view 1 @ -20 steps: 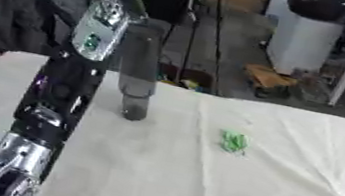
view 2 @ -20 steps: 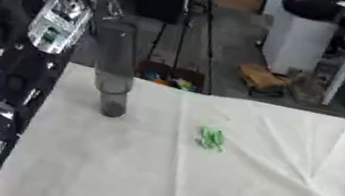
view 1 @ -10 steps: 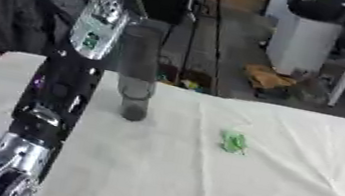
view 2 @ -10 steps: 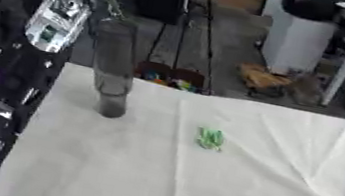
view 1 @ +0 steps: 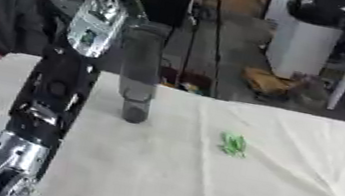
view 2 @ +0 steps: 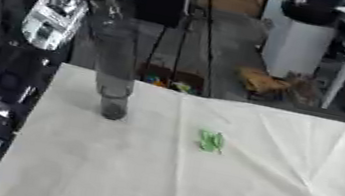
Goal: Arrange flowers into the vase.
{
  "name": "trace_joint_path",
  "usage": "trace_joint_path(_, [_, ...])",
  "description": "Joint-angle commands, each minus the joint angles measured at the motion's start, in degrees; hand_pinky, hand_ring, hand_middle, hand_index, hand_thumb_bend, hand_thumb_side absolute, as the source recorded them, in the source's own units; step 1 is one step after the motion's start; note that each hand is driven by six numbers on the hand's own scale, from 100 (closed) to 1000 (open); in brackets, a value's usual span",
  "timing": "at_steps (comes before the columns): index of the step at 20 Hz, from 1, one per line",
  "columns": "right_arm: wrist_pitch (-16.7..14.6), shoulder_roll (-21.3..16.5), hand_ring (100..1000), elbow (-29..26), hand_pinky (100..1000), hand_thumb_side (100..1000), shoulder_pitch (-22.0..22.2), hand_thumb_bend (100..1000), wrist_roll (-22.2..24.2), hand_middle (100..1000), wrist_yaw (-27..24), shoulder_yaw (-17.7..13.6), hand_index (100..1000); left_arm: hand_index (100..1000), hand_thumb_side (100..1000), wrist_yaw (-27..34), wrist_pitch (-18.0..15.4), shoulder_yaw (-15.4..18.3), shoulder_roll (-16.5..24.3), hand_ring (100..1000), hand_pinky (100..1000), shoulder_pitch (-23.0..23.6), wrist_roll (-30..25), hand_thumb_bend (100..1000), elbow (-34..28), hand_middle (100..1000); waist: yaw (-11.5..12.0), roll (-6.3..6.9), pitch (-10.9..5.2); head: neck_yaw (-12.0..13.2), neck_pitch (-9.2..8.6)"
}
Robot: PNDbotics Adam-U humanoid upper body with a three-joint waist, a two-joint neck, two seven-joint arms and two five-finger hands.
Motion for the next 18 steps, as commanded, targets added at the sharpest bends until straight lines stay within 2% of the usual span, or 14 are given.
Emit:
trace_joint_path(1, [0.1, -1.0, 928, -1.0, 765, 568, -0.9, 100, 0.0, 568, 0.2, -0.3, 668, 100, 100, 0.0, 0.7, -0.2, 1.8, 100, 100, -1.2, -0.8, 100, -1.5, 100, 0.1, -0.24, -0.93, 0.0, 0.24])
trace_joint_path(18, [0.4, -0.9, 929, -1.3, 765, 569, -0.8, 100, 0.1, 568, 0.3, -0.3, 668, 100, 100, -2.8, 5.7, -0.6, 1.5, 100, 100, -0.7, -7.8, 100, -0.2, 100, 0.1, 0.02, -1.06, -0.3, 0.39])
